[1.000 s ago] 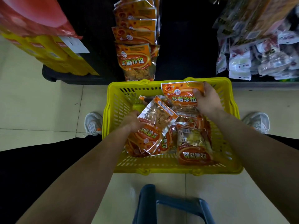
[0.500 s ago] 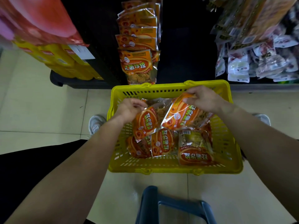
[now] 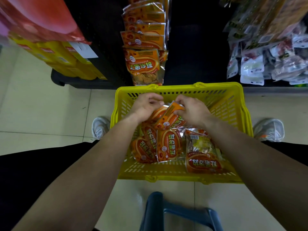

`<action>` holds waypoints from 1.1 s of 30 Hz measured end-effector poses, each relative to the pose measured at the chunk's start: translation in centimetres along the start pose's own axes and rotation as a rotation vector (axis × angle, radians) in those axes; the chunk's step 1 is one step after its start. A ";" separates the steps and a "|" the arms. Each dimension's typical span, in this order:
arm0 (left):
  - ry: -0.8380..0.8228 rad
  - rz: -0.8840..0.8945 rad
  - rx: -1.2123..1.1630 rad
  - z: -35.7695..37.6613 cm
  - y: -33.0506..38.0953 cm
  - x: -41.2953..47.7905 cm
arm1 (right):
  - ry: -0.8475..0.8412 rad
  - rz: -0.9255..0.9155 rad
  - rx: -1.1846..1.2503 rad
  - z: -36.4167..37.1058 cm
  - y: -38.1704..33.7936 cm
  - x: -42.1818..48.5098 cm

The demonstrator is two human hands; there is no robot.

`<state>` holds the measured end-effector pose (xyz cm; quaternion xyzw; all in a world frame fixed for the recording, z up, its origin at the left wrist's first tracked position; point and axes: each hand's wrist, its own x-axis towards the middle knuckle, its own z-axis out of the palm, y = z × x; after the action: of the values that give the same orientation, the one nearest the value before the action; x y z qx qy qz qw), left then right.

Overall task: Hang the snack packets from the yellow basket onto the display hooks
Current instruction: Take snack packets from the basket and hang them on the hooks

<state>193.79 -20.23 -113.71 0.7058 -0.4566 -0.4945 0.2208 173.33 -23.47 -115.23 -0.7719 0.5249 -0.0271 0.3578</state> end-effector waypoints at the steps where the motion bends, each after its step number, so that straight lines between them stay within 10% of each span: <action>1: 0.031 -0.033 -0.019 -0.1 -0.3 0.0 | 0.015 0.018 0.028 -0.1 0.3 0.1; 9: -0.063 -0.163 0.221 0.4 -2.7 -1.0 | 0.047 0.152 0.238 -0.5 2.1 0.2; 33: 0.046 0.379 0.252 -6.2 12.6 -7.1 | 0.062 -0.086 0.239 -14.4 -4.8 -4.6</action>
<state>193.34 -21.08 -98.04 0.6405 -0.6340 -0.3672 0.2301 169.05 -26.26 -100.18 -0.7442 0.4951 -0.1285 0.4295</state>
